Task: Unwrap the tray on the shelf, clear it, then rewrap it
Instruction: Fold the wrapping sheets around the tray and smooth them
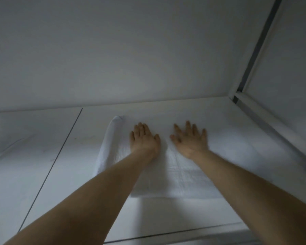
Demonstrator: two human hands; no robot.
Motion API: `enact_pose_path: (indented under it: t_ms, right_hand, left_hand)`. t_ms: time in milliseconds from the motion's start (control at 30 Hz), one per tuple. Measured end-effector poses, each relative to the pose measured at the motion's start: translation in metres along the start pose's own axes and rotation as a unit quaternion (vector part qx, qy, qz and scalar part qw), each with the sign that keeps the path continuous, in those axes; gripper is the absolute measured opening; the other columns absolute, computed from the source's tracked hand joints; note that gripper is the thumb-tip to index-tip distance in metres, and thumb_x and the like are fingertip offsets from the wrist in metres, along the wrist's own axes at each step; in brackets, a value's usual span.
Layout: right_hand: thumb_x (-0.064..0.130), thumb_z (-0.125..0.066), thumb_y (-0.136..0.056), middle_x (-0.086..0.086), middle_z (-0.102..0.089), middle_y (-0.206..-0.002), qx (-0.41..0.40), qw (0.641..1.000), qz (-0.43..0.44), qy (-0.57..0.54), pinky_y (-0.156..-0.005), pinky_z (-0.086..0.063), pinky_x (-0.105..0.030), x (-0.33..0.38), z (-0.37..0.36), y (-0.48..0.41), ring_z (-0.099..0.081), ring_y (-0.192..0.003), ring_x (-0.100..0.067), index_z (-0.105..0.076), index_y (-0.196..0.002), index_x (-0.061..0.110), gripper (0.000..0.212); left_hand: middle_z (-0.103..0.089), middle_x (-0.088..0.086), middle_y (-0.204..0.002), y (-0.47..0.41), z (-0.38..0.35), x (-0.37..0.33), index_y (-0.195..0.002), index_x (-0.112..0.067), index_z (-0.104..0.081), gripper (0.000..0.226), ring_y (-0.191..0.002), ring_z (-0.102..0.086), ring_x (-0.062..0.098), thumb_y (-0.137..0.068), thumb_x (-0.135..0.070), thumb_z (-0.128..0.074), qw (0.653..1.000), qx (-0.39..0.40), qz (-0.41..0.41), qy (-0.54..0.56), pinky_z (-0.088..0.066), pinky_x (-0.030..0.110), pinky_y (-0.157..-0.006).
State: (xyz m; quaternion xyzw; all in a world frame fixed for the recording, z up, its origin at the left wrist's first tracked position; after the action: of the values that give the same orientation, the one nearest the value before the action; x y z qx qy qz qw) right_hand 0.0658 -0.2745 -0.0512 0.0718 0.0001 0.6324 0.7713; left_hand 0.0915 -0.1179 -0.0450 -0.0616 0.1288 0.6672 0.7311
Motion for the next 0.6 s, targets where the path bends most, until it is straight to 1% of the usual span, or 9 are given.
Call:
enact_pose_path:
  t_ms: [67, 133, 267, 433, 600]
  right_hand:
    - [0.058, -0.014, -0.095, -0.003, 0.008, -0.161, 0.013, 1.0, 0.02, -0.02, -0.117, 0.005, -0.053, 0.018, -0.007, 0.016, 0.004, -0.149, -0.027, -0.003, -0.149, 0.041, 0.058]
    - [0.058, -0.014, -0.095, -0.002, 0.006, -0.161, 0.015, 1.0, 0.018, -0.017, -0.118, 0.003, -0.051, 0.014, -0.009, 0.026, 0.004, -0.149, -0.025, -0.004, -0.15, 0.041, 0.058]
    - [0.061, -0.011, -0.094, -0.001, 0.007, -0.161, 0.02, 0.999, -0.03, -0.01, -0.12, 0.003, -0.047, -0.022, -0.006, 0.04, 0.006, -0.149, -0.023, -0.002, -0.151, 0.038, 0.062]
    - [0.065, -0.014, -0.093, -0.01, 0.009, -0.16, 0.019, 0.995, -0.089, -0.045, -0.121, 0.003, -0.04, -0.064, -0.006, 0.049, 0.008, -0.148, -0.028, -0.002, -0.152, 0.03, 0.07]
    - [0.063, -0.02, -0.094, -0.009, 0.007, -0.161, 0.001, 0.991, -0.097, -0.092, -0.122, 0.001, -0.036, -0.077, -0.009, 0.051, 0.008, -0.148, -0.024, -0.005, -0.153, 0.023, 0.073]
  left_hand:
    - [0.006, 0.01, -0.16, 0.014, -0.006, 0.0, -0.151, -0.004, 0.002, 0.068, -0.148, 0.007, 0.024, -0.1, -0.043, -0.021, 1.0, 0.018, -0.006, -0.005, 0.003, 0.04, -0.12]
    - [0.005, 0.011, -0.16, 0.025, -0.009, 0.011, -0.151, -0.003, 0.003, 0.072, -0.148, 0.006, 0.025, -0.099, -0.047, -0.019, 1.0, 0.027, 0.006, -0.009, 0.003, 0.04, -0.121]
    - [0.002, 0.013, -0.16, 0.037, -0.005, 0.038, -0.151, -0.002, 0.001, 0.081, -0.148, 0.002, 0.026, -0.095, -0.056, -0.021, 0.999, 0.01, 0.041, -0.012, 0.001, 0.038, -0.12]
    - [0.0, 0.015, -0.16, 0.051, 0.0, 0.05, -0.151, 0.0, -0.002, 0.082, -0.148, -0.002, 0.027, -0.095, -0.057, -0.022, 0.998, 0.0, 0.057, -0.001, 0.0, 0.036, -0.12]
    - [0.0, 0.014, -0.16, 0.053, 0.0, 0.05, -0.151, 0.0, -0.001, 0.088, -0.148, -0.001, 0.026, -0.093, -0.061, -0.025, 0.999, -0.004, 0.054, 0.005, 0.0, 0.035, -0.119]
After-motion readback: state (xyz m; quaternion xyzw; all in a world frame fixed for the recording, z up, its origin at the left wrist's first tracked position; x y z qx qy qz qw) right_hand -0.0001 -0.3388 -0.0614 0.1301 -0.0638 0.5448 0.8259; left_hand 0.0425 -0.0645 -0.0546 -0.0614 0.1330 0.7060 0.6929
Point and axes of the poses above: each hand's wrist, its own y-axis away from the middle knuckle, its own z-axis out of the back of the hand, x = y × z, the point moved 5 cm from there along -y, towards the middle knuckle
